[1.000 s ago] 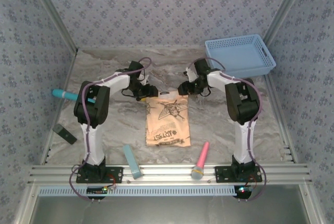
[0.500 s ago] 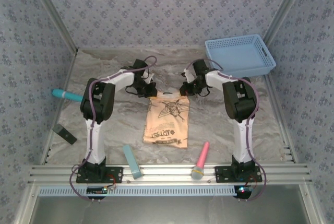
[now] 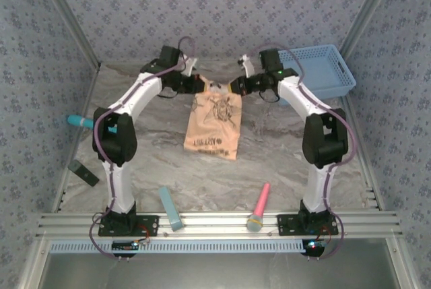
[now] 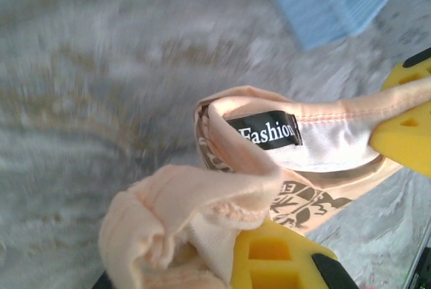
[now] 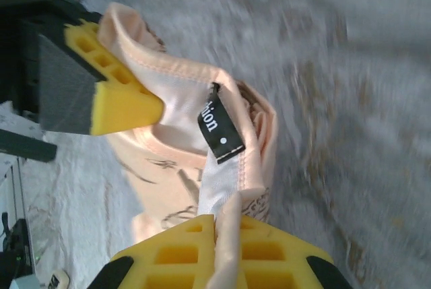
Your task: Fold the inside-out t-shirt
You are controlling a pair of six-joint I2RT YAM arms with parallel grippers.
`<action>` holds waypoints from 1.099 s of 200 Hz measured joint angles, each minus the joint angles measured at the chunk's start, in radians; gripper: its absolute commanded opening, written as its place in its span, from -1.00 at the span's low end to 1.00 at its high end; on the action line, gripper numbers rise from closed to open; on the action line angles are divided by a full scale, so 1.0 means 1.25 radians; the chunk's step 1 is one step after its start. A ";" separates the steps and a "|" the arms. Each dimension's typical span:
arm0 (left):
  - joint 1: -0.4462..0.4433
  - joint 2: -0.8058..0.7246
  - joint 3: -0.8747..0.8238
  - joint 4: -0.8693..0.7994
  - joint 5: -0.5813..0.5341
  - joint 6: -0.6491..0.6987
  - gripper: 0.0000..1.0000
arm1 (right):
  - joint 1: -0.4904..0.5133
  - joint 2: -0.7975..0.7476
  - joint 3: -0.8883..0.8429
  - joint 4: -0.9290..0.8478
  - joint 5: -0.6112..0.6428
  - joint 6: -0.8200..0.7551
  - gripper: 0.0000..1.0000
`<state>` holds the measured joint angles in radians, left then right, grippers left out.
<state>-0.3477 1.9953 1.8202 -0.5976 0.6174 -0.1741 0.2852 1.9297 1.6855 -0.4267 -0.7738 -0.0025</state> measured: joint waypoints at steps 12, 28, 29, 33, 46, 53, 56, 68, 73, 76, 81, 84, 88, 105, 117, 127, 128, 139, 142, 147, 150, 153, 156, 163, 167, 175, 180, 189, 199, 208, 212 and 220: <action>-0.002 -0.054 0.006 0.009 -0.001 0.023 -1.00 | 0.000 -0.055 0.014 -0.002 0.008 -0.024 -1.00; -0.014 -0.154 -0.031 0.044 -0.012 0.063 -1.00 | 0.005 -0.143 0.010 -0.011 0.036 -0.064 -1.00; -0.016 -0.166 -0.039 0.048 -0.014 0.067 -1.00 | 0.005 -0.148 0.010 -0.012 0.038 -0.067 -1.00; -0.022 -0.197 -0.065 0.066 -0.022 0.082 -1.00 | 0.008 -0.175 0.004 -0.013 0.049 -0.081 -1.00; -0.052 -0.327 -0.189 0.128 -0.044 0.135 -1.00 | 0.018 -0.261 -0.039 -0.007 0.081 -0.130 -1.00; -0.076 -0.399 -0.277 0.175 -0.054 0.167 -1.00 | 0.028 -0.317 -0.091 0.008 0.106 -0.161 -1.00; -0.085 -0.427 -0.315 0.193 -0.059 0.179 -1.00 | 0.034 -0.341 -0.119 0.014 0.113 -0.173 -1.00; -0.139 -0.532 -0.490 0.281 -0.077 0.235 -1.00 | 0.063 -0.442 -0.257 0.037 0.159 -0.231 -1.00; -0.163 -0.562 -0.562 0.313 -0.087 0.253 -1.00 | 0.077 -0.473 -0.314 0.037 0.173 -0.254 -1.00; -0.177 -0.577 -0.603 0.331 -0.095 0.262 -1.00 | 0.085 -0.491 -0.348 0.043 0.183 -0.266 -1.00; -0.202 -0.600 -0.676 0.365 -0.106 0.272 -1.00 | 0.099 -0.519 -0.408 0.048 0.195 -0.291 -1.00; -0.215 -0.609 -0.714 0.379 -0.112 0.276 -1.00 | 0.108 -0.533 -0.449 0.044 0.203 -0.309 -1.00; -0.234 -0.621 -0.769 0.407 -0.122 0.280 -1.00 | 0.117 -0.544 -0.489 0.046 0.211 -0.329 -1.00; -0.296 -0.606 -0.964 0.504 -0.178 0.278 -1.00 | 0.158 -0.558 -0.652 0.016 0.248 -0.423 -1.00; -0.334 -0.595 -1.060 0.540 -0.211 0.271 -1.00 | 0.184 -0.560 -0.734 -0.019 0.261 -0.460 -1.00; -0.370 -0.598 -1.107 0.565 -0.226 0.265 -1.00 | 0.203 -0.576 -0.776 -0.041 0.256 -0.480 -1.00; -0.375 -0.599 -1.112 0.569 -0.229 0.264 -1.00 | 0.204 -0.578 -0.778 -0.042 0.256 -0.482 -1.00; -0.410 -0.621 -1.128 0.588 -0.242 0.252 -1.00 | 0.212 -0.616 -0.793 -0.057 0.254 -0.496 -1.00; -0.414 -0.629 -1.129 0.592 -0.246 0.248 -1.00 | 0.212 -0.627 -0.794 -0.058 0.254 -0.497 -1.00; -0.419 -0.648 -1.129 0.596 -0.252 0.242 -1.00 | 0.211 -0.647 -0.793 -0.056 0.253 -0.499 -1.00; -0.420 -0.658 -1.129 0.601 -0.256 0.239 -1.00 | 0.209 -0.658 -0.791 -0.055 0.251 -0.501 -1.00; -0.420 -0.674 -1.129 0.604 -0.259 0.234 -1.00 | 0.205 -0.667 -0.788 -0.054 0.249 -0.501 -1.00; -0.420 -0.686 -1.128 0.605 -0.263 0.230 -1.00 | 0.202 -0.675 -0.784 -0.054 0.246 -0.502 -1.00; -0.418 -0.712 -1.124 0.605 -0.271 0.224 -1.00 | 0.190 -0.688 -0.773 -0.050 0.237 -0.502 -1.00; -0.417 -0.727 -1.119 0.603 -0.274 0.222 -1.00 | 0.182 -0.688 -0.765 -0.047 0.230 -0.502 -1.00; -0.410 -0.745 -1.108 0.598 -0.275 0.219 -1.00 | 0.162 -0.682 -0.748 -0.038 0.215 -0.500 -1.00; -0.404 -0.750 -1.098 0.594 -0.274 0.217 -1.00 | 0.148 -0.672 -0.735 -0.033 0.207 -0.499 -1.00; -0.385 -0.751 -1.076 0.583 -0.263 0.211 -1.00 | 0.124 -0.644 -0.710 -0.028 0.190 -0.495 -1.00; -0.348 -0.736 -1.047 0.573 -0.242 0.199 -1.00 | 0.105 -0.602 -0.680 -0.027 0.176 -0.495 -1.00; -0.312 -0.713 -1.021 0.567 -0.221 0.183 -1.00 | 0.095 -0.559 -0.652 -0.027 0.167 -0.495 -1.00; -0.295 -0.699 -1.008 0.565 -0.210 0.177 -1.00 | 0.091 -0.540 -0.638 -0.029 0.164 -0.496 -1.00; -0.266 -0.670 -0.985 0.558 -0.196 0.165 -1.00 | 0.087 -0.504 -0.615 -0.030 0.159 -0.495 -1.00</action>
<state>-0.6804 1.1580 0.5892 0.1005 0.3725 0.0319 0.3935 1.2995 0.9173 -0.4644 -0.5751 -0.6216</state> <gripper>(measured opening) 0.067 0.075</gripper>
